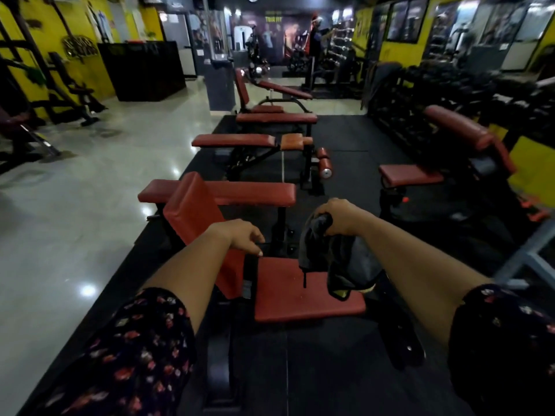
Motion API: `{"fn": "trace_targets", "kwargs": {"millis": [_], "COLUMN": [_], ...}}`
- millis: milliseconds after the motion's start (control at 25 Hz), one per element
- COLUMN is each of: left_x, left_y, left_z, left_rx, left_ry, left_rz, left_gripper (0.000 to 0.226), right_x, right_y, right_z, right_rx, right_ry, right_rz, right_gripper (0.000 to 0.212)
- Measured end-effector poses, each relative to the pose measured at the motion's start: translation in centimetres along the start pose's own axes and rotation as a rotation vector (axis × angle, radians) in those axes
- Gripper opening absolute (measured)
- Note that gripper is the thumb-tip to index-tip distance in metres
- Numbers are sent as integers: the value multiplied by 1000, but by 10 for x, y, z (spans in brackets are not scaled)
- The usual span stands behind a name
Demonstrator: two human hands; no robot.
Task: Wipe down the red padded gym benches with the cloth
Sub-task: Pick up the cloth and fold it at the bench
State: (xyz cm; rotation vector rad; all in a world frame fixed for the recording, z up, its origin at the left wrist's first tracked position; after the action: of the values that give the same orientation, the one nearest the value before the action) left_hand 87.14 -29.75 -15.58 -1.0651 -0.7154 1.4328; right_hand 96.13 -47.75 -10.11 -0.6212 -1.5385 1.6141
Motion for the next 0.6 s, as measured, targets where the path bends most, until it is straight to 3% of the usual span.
{"fn": "trace_targets", "kwargs": {"millis": [240,600], "left_x": [27,13], "left_y": [7,-4], "left_z": [-81,-199], "left_rx": [77,130], "left_ry": [-3,144], "left_rz": [89,85], "left_gripper": [57,61], "right_x": [-13,-79], "right_y": [23,42], "right_z": [-73,-117], "right_rx": [73,74], "right_ry": [19,152], "right_rz": [-28,-87], "right_gripper": [58,54]}}
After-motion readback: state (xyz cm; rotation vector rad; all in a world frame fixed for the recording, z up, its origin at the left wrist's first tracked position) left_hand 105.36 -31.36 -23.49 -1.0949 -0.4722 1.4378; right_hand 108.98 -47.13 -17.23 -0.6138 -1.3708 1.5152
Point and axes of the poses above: each hand's wrist, its own z-axis away from the middle knuckle, its own y-axis out of the palm, x = y × z, the point moved 10 cm from there along -z, towards the middle knuckle, and after that the axes turned 8 degrees about y, right-handed, at the moved point
